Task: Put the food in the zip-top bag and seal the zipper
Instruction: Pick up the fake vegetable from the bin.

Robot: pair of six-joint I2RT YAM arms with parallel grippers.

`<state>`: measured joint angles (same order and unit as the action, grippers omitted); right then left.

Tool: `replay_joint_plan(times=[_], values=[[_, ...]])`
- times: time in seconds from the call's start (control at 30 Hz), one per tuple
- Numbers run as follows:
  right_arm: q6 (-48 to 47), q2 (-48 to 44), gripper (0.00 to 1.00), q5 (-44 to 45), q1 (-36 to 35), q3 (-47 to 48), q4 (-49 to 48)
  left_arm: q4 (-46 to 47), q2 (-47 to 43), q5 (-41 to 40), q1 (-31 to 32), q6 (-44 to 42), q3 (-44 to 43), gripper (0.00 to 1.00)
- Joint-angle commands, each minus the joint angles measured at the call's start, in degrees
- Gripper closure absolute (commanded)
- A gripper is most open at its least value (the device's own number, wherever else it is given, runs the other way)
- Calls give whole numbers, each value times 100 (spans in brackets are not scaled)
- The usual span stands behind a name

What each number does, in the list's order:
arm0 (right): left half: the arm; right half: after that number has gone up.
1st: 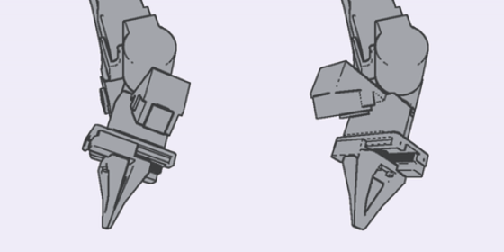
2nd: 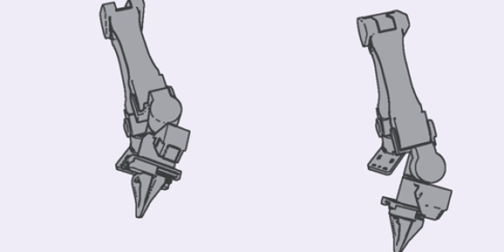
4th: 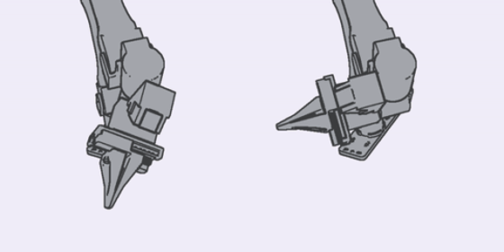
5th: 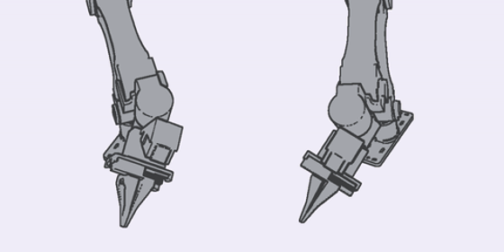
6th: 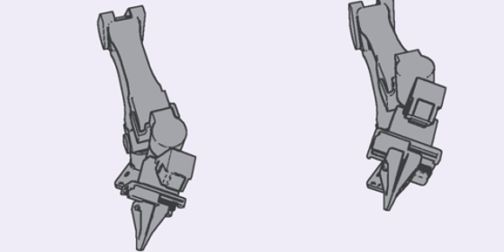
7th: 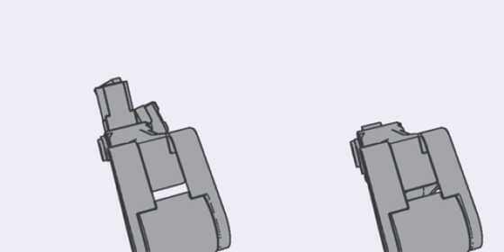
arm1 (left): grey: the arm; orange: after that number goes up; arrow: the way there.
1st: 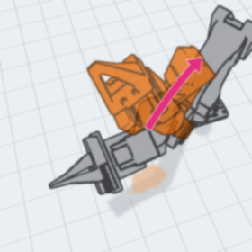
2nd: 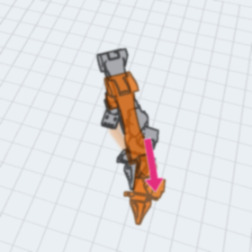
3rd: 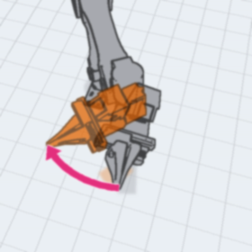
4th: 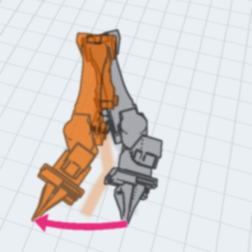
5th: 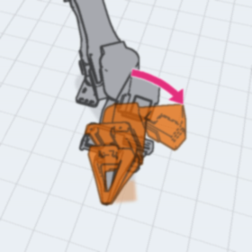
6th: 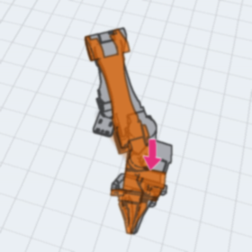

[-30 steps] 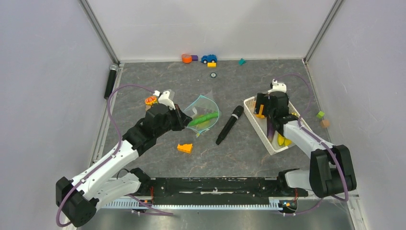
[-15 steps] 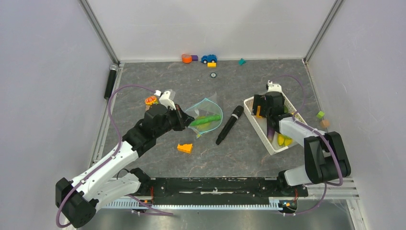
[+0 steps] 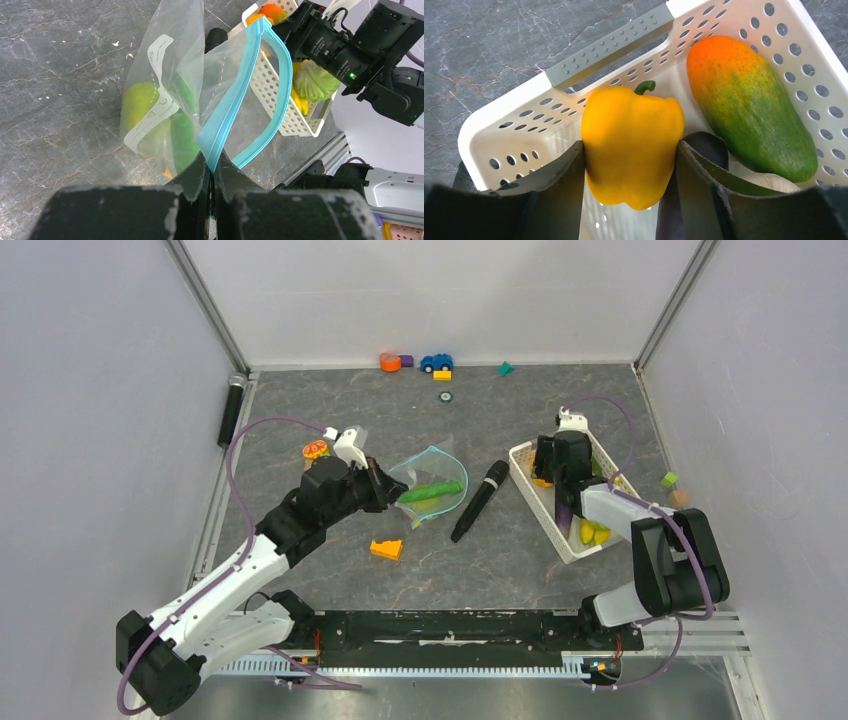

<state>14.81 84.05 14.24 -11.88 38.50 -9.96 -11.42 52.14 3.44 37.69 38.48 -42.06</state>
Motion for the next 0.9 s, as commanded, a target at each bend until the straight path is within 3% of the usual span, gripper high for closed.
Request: replay_joint_plan(times=[0.0, 0.1, 0.27, 0.6, 0.7, 0.87], values=[[30, -439, 50, 17, 10, -176, -337, 330, 35, 122, 10, -175, -35, 93], [20, -689, 62, 163, 10, -254, -340, 322, 56, 117, 10, -203, -57, 93], [28, -1045, 73, 196, 15, -361, -322, 342, 85, 130, 10, -208, -40, 93], [-150, -1882, 80, 227, 10, -509, -215, 334, 134, 112, 10, -199, -83, 93], [-458, -2336, 80, -102, 10, -733, -452, 364, 139, 108, 10, -165, -72, 93], [-1051, -3164, 82, -1469, -6, -1164, -1186, 403, 198, 68, 10, -175, -167, 93]])
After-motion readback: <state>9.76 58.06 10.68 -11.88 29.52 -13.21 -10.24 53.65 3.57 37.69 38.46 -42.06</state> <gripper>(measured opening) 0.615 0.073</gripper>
